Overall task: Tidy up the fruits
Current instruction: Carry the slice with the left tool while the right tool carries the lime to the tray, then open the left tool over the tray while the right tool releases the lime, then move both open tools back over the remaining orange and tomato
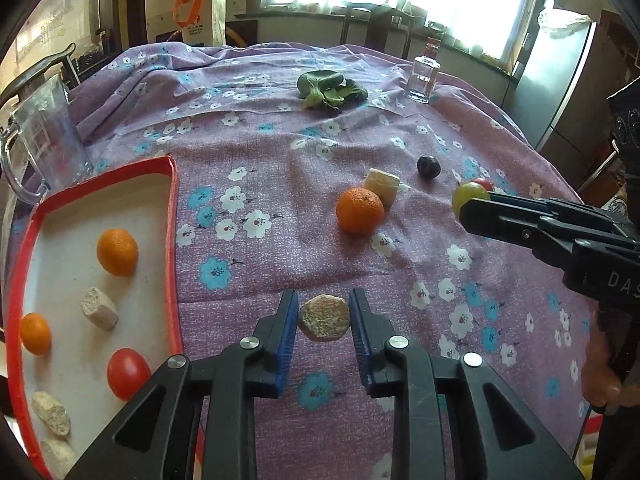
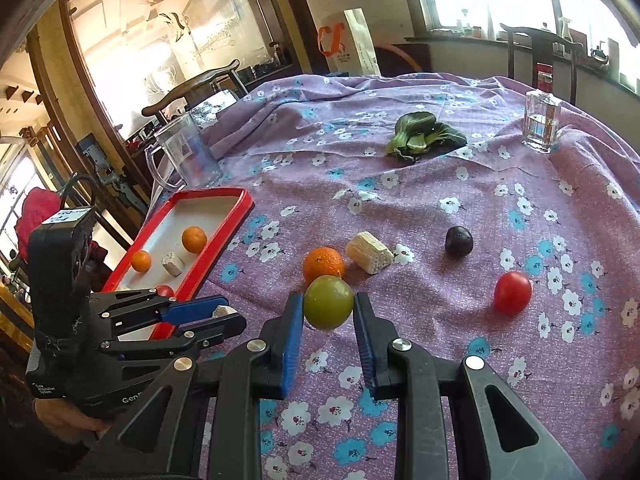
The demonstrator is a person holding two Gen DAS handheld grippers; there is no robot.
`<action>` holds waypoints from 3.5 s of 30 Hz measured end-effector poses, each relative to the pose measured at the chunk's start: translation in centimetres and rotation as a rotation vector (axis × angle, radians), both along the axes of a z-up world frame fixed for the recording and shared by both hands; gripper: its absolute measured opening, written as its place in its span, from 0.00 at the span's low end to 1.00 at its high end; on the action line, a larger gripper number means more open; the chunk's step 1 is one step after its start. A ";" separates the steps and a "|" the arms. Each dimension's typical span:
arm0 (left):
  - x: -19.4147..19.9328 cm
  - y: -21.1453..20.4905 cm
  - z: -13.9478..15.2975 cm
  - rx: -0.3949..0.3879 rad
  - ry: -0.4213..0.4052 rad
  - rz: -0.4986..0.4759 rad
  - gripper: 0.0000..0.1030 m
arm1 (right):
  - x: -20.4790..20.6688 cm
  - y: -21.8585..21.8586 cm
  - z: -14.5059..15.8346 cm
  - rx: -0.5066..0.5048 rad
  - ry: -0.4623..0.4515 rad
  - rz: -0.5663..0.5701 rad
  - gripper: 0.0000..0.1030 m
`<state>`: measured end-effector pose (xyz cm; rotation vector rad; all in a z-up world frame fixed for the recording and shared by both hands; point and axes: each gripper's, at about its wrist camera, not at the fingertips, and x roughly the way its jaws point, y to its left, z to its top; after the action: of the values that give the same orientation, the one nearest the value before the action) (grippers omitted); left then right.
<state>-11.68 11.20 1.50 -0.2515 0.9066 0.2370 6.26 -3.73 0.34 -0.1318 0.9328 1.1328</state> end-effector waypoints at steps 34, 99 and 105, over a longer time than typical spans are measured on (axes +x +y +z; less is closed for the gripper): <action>-8.0 10.7 3.0 0.004 -0.064 0.235 0.24 | -6.0 11.9 1.6 0.026 0.008 0.198 0.25; -7.4 11.6 3.6 -0.003 -0.031 0.314 0.64 | -5.5 12.6 1.9 0.007 0.022 0.206 0.47; -6.5 9.0 4.0 -0.011 -0.044 0.257 0.64 | -4.3 8.8 1.2 0.004 0.027 0.148 0.48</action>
<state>-18.17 20.24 5.47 -0.3827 0.8320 0.4619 1.99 5.03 1.50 -0.1852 0.9571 1.2751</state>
